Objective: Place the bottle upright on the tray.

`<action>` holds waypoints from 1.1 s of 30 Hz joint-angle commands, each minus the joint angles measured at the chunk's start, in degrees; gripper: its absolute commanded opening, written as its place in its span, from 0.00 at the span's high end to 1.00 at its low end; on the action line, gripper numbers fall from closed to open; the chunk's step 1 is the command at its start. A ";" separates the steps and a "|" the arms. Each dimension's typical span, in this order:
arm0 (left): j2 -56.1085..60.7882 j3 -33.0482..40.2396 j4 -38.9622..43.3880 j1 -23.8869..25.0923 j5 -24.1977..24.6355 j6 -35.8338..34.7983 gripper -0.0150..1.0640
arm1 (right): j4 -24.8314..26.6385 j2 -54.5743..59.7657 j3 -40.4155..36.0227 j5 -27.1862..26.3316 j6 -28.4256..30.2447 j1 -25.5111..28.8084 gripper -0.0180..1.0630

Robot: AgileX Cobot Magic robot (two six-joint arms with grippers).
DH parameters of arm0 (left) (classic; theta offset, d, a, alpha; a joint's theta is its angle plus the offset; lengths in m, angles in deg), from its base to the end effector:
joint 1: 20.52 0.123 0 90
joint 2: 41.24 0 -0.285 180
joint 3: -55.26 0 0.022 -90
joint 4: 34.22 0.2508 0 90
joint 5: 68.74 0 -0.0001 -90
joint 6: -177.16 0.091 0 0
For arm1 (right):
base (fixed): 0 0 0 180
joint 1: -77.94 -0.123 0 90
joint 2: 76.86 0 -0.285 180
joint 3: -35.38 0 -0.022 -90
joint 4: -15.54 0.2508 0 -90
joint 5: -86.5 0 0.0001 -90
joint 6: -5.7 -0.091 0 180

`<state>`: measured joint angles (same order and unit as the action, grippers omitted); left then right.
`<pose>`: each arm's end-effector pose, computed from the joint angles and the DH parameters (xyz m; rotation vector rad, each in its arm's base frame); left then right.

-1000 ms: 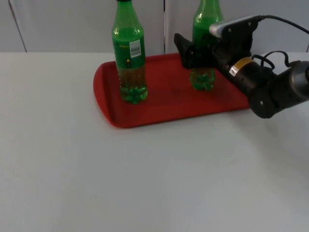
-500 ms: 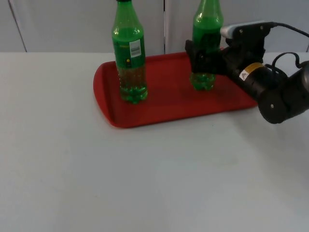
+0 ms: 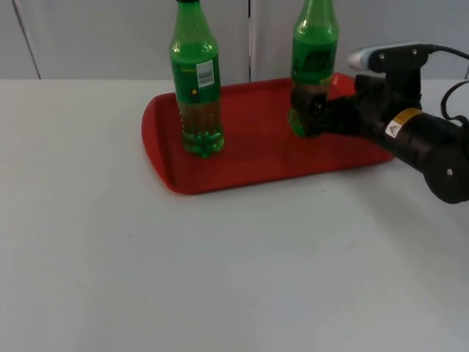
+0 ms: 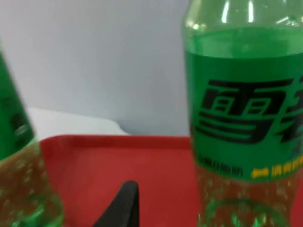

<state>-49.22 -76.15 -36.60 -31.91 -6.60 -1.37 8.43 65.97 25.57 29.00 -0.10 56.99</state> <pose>-0.0059 -0.0022 0.2754 0.2348 2.0615 -0.1561 0.4187 0.1705 0.0740 -0.3553 1.6401 0.3893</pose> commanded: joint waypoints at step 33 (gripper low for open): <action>0.20 0.27 0.06 -0.02 -0.63 -0.30 0.01 | 1.54 -37.31 -9.82 63.67 0.03 -8.45 0.01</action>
<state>-49.22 -76.15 -36.60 -31.91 -6.60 -1.37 9.57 29.72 16.05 91.08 -0.10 48.64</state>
